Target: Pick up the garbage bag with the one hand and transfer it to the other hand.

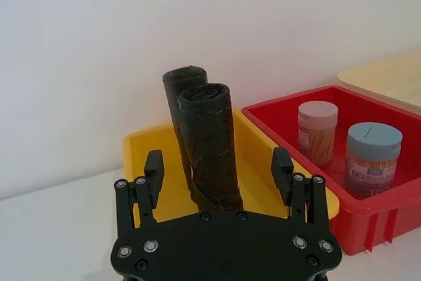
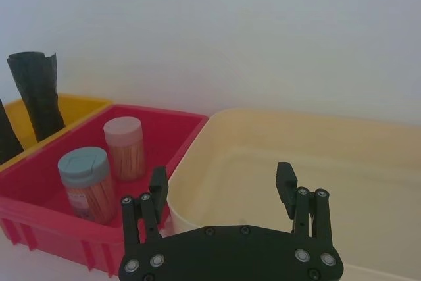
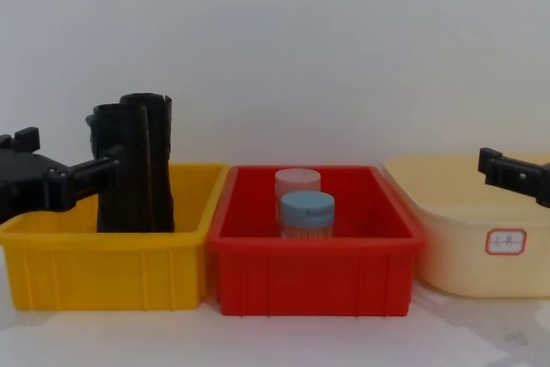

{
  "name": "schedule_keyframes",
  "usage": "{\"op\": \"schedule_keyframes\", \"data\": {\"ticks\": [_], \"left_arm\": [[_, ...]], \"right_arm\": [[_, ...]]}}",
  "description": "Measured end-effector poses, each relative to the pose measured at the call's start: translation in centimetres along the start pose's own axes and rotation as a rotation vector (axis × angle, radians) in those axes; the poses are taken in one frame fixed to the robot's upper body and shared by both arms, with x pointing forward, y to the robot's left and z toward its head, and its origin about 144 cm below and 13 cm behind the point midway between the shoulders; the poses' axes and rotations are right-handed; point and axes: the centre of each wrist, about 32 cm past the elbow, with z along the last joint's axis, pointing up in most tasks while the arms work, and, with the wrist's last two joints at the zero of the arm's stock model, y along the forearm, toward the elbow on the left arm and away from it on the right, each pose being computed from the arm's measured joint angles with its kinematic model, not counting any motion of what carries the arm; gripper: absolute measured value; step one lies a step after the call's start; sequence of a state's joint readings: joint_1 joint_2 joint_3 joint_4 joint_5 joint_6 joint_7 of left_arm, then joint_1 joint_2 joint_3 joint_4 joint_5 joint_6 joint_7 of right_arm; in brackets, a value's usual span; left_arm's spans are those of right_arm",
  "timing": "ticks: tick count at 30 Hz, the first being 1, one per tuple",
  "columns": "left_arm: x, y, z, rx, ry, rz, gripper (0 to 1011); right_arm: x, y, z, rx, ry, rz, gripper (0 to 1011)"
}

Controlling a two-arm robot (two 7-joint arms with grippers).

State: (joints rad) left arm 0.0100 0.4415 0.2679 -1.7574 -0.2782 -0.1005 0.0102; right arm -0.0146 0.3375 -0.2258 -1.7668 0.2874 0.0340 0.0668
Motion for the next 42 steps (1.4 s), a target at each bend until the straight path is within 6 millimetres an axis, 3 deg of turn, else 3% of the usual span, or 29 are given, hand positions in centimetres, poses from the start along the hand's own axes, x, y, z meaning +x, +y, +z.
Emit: {"op": "schedule_keyframes", "data": {"ticks": [42], "left_arm": [[2.4, -6.8, -3.0, -0.057, 0.084, -0.083, 1002]], "right_arm": [[0.0, 0.0, 0.0, 0.0, 0.0, 0.0, 1004]]}}
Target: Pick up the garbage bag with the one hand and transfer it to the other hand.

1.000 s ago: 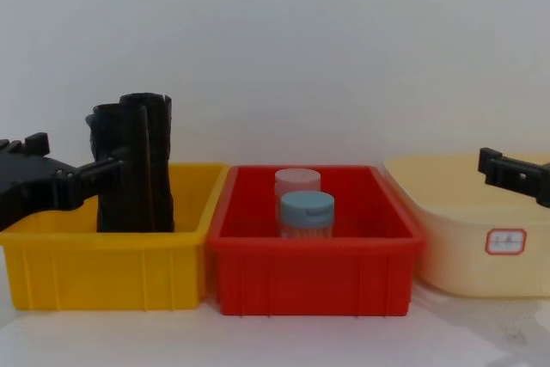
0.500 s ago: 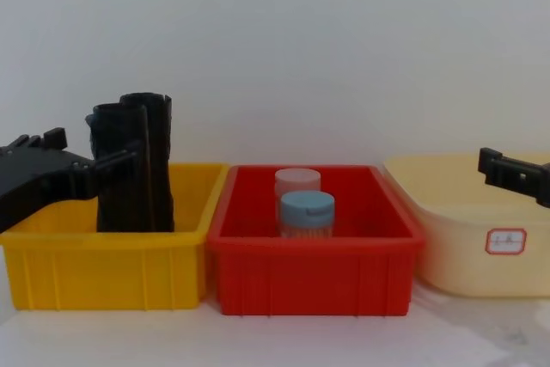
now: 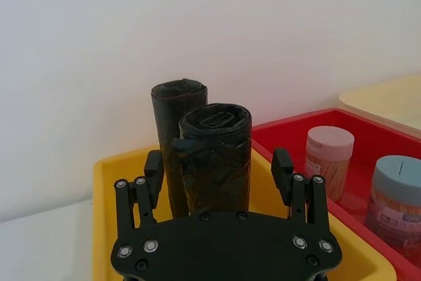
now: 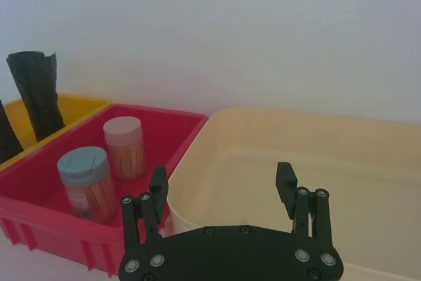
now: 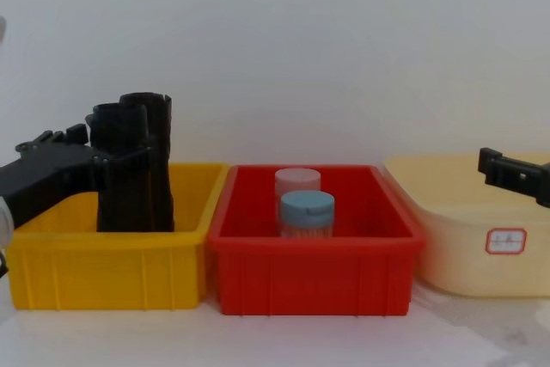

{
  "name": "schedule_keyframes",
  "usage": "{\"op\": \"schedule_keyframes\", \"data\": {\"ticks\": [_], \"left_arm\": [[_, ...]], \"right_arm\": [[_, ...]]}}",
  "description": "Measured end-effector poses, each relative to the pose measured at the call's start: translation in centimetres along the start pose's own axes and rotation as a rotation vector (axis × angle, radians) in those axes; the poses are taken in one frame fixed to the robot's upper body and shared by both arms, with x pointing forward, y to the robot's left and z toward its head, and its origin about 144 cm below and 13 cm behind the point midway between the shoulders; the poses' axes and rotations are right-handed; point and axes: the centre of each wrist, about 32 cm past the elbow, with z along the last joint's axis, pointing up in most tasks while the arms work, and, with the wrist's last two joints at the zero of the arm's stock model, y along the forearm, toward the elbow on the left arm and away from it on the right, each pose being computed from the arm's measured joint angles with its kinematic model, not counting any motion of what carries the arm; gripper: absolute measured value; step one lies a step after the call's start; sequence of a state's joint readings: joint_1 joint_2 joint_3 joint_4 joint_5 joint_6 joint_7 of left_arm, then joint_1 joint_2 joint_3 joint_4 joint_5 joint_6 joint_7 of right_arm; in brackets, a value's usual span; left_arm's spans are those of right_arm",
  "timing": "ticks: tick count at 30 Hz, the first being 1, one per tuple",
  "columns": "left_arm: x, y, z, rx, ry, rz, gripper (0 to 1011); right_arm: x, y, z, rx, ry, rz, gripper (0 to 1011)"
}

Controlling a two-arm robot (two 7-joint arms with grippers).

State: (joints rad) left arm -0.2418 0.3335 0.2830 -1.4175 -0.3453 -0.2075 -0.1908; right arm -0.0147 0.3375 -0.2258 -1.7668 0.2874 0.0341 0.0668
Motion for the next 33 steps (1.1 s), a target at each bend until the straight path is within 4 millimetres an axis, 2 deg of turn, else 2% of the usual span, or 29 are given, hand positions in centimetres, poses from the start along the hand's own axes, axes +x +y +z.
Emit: {"op": "schedule_keyframes", "data": {"ticks": [9, 20, 21, 23, 24, 25, 27, 33], "left_arm": [[0.5, -1.2, -0.7, 0.0, 0.016, -0.019, 997], [0.9, -2.9, -1.1, 0.001, 0.029, -0.066, 750], [0.9, -3.1, -1.1, 0.001, 0.03, -0.072, 694], [0.9, -3.2, -1.1, 0.003, 0.031, -0.077, 659], [0.9, -3.4, -1.1, 0.004, 0.032, -0.082, 603], [0.9, -3.4, -1.1, 0.004, 0.032, -0.082, 603], [0.9, -3.5, -1.0, 0.007, 0.033, -0.088, 522], [0.9, -3.6, -0.8, 0.016, 0.034, -0.096, 463]], "right_arm": [[0.0, 0.0, 0.0, 0.0, 0.0, 0.0, 1004], [0.0, 0.0, 0.0, 0.0, 0.0, 0.0, 1004], [0.0, 0.0, 0.0, 0.0, 0.0, 0.0, 1004], [0.0, 0.0, 0.0, 0.0, 0.0, 0.0, 1004], [0.0, 0.0, 0.0, 0.0, 0.0, 0.0, 1004], [0.0, 0.0, 0.0, 0.0, 0.0, 0.0, 1004], [0.0, 0.0, 0.0, 0.0, 0.0, 0.0, 1004], [0.0, 0.0, 0.0, 0.0, 0.0, 0.0, 1004]]}}
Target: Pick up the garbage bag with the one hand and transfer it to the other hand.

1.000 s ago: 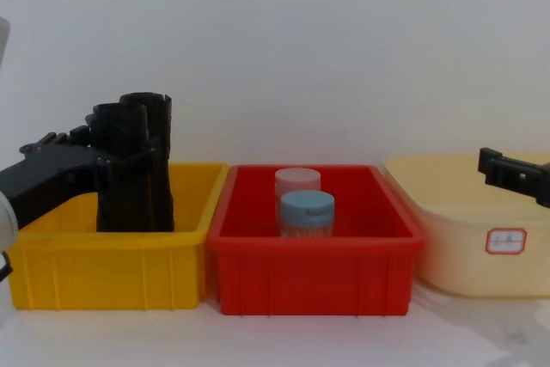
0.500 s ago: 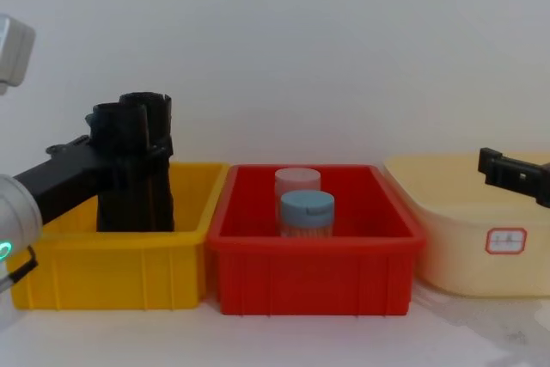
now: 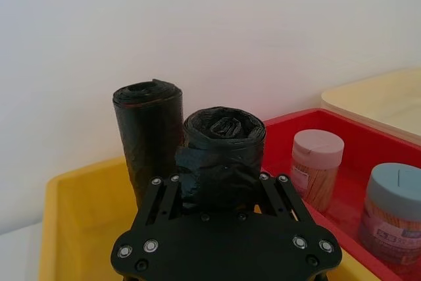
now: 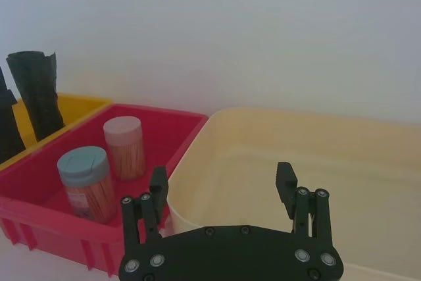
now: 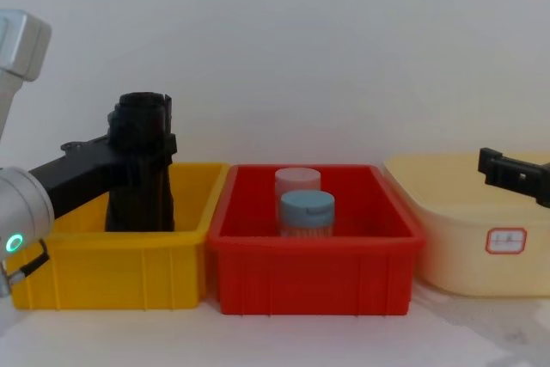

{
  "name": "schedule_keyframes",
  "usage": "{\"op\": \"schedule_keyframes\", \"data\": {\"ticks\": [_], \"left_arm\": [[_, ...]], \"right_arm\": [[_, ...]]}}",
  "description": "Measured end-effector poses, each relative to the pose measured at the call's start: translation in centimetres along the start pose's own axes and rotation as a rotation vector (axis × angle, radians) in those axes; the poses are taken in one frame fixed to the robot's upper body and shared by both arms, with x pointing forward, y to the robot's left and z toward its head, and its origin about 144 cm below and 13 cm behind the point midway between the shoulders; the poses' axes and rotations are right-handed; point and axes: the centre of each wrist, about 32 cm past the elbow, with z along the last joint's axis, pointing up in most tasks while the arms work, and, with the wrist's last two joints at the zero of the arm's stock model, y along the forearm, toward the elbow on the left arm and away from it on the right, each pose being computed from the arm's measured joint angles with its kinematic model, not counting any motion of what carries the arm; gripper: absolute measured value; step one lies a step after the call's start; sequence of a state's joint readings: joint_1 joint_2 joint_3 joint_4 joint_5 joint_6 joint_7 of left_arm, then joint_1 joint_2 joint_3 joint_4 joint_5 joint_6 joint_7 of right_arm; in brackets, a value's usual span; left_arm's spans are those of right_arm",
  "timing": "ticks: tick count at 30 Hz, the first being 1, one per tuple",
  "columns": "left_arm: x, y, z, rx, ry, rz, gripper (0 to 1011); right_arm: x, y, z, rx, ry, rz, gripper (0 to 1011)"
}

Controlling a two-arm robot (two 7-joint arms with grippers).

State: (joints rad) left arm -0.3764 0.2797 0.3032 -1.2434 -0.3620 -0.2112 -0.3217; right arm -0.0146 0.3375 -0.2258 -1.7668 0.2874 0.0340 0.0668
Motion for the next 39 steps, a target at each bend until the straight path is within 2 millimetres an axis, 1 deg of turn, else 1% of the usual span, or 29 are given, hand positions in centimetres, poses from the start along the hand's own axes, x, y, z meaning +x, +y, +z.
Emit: {"op": "schedule_keyframes", "data": {"ticks": [4, 10, 14, 20, 23, 28, 32, 33, 39], "left_arm": [[-0.1, 0.0, 0.4, 0.003, -0.004, -0.006, 437], [-0.2, -0.1, 1.5, -0.007, -0.025, -0.026, 402], [-0.2, -0.4, 2.8, -0.025, -0.05, -0.052, 381], [-0.3, -1.2, 4.9, -0.07, -0.087, -0.097, 375], [-0.3, -1.8, 5.9, -0.095, -0.104, -0.129, 375], [-0.5, -3.4, 8.0, -0.155, -0.131, -0.203, 375], [-0.6, -4.1, 8.7, -0.181, -0.135, -0.238, 375], [-0.7, -4.6, 9.0, -0.194, -0.136, -0.26, 375], [-1.0, -6.1, 9.8, -0.23, -0.129, -0.331, 375]], "right_arm": [[0.0, 0.0, 0.0, 0.0, 0.0, 0.0, 1004], [0.0, 0.0, 0.0, 0.0, 0.0, 0.0, 1004], [0.0, 0.0, 0.0, 0.0, 0.0, 0.0, 1004], [0.0, 0.0, 0.0, 0.0, 0.0, 0.0, 1004], [0.0, 0.0, 0.0, 0.0, 0.0, 0.0, 1004], [0.0, 0.0, 0.0, 0.0, 0.0, 0.0, 1004], [0.0, 0.0, 0.0, 0.0, 0.0, 0.0, 1004], [0.0, 0.0, 0.0, 0.0, 0.0, 0.0, 1004], [0.0, 0.0, 0.0, 0.0, 0.0, 0.0, 1004]]}}
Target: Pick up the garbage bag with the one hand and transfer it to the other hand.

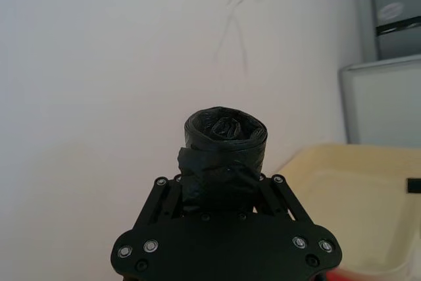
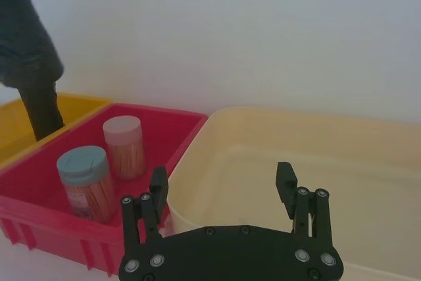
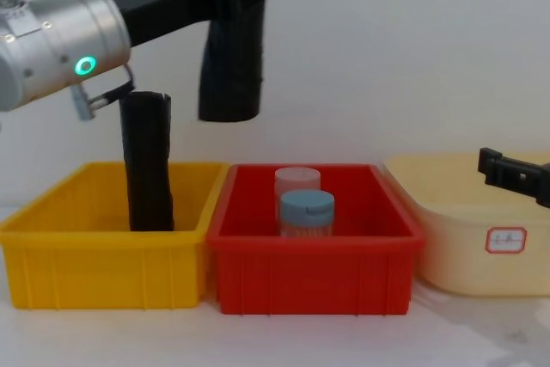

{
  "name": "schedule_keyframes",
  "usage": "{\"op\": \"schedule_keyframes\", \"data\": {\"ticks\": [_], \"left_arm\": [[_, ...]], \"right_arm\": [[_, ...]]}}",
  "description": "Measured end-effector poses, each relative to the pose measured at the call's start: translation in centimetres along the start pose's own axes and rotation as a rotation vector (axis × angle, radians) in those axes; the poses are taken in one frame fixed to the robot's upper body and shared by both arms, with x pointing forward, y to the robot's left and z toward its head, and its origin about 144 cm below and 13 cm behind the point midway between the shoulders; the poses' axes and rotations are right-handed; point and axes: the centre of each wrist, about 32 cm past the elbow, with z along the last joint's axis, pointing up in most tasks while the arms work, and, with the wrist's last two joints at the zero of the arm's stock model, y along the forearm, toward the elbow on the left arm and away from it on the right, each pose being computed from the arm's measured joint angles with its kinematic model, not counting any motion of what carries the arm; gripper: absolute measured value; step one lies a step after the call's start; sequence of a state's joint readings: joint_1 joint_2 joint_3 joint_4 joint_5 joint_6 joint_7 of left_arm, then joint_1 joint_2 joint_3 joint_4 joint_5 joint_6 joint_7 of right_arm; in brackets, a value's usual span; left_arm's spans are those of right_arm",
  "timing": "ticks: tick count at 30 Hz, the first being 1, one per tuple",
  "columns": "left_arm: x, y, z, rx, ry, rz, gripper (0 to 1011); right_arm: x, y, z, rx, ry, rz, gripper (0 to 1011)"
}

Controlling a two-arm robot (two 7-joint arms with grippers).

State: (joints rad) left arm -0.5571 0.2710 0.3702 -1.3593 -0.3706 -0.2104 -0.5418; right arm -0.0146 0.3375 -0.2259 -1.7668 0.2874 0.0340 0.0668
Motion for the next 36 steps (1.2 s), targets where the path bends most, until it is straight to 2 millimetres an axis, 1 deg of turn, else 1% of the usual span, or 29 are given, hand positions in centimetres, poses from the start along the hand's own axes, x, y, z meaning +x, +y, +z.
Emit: {"op": "schedule_keyframes", "data": {"ticks": [6, 7, 8, 19, 21, 23, 29, 36], "left_arm": [[0.0, -2.2, 0.0, -0.051, 0.029, -0.09, 375], [0.0, -2.2, 0.0, -0.051, 0.029, -0.09, 375], [0.0, -2.7, -0.1, -0.062, 0.039, -0.111, 375], [-0.8, -6.3, -1.4, -0.129, 0.127, -0.252, 375], [-0.9, -6.6, -1.5, -0.132, 0.134, -0.261, 375], [-1.3, -7.6, -2.0, -0.15, 0.165, -0.3, 375], [-2.1, -9.2, -2.9, -0.18, 0.225, -0.366, 375], [-3.6, -11.2, -4.1, -0.219, 0.312, -0.44, 375]], "right_arm": [[0.0, 0.0, 0.0, 0.0, 0.0, 0.0, 1004], [0.0, 0.0, 0.0, 0.0, 0.0, 0.0, 1004], [0.0, 0.0, 0.0, 0.0, 0.0, 0.0, 1004], [0.0, 0.0, 0.0, 0.0, 0.0, 0.0, 1004], [0.0, 0.0, 0.0, 0.0, 0.0, 0.0, 1004], [0.0, 0.0, 0.0, 0.0, 0.0, 0.0, 1004], [0.0, 0.0, 0.0, 0.0, 0.0, 0.0, 1004], [0.0, 0.0, 0.0, 0.001, 0.0, 0.0, 1004]]}}
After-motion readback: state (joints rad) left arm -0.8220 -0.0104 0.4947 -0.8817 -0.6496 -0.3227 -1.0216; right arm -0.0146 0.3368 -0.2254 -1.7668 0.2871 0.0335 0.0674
